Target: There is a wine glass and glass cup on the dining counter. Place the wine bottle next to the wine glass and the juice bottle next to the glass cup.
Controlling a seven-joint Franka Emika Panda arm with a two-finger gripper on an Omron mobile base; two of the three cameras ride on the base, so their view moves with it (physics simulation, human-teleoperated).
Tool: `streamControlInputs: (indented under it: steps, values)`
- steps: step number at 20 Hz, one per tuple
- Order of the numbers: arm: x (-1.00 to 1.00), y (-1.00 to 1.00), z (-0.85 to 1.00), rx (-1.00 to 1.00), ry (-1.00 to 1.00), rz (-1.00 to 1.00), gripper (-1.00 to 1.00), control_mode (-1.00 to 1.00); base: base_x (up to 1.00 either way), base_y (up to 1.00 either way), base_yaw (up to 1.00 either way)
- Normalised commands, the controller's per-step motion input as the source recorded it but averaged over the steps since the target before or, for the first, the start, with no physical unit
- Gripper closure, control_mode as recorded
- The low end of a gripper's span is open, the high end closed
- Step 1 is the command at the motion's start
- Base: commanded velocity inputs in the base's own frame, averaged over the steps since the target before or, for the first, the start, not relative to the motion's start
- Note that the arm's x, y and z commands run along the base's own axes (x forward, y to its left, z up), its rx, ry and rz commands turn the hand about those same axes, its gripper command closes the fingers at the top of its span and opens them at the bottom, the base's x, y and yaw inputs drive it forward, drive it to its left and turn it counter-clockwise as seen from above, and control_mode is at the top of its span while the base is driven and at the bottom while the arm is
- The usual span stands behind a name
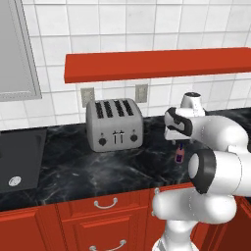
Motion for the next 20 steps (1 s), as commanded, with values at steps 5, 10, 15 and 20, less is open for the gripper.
streamControlInputs:
  steps: [5, 10, 15, 20]
  values:
    - [0.07, -0.01, -0.15, 0.00, 0.00, 0.04, -1.00, -1.00, 0.00, 0.00, 0.00]
    - [0.00, -0.01, -0.11, 0.00, 0.00, 0.04, -1.00, -1.00, 0.00, 0.00, 0.00]
    - [0.02, -0.03, -0.12, 0.00, 0.00, 0.04, -1.00, -1.00, 0.00, 0.00, 0.00]
    - [0.02, -0.06, -0.09, 0.00, 0.00, 0.03, -1.00, -1.00, 0.00, 0.00, 0.00]
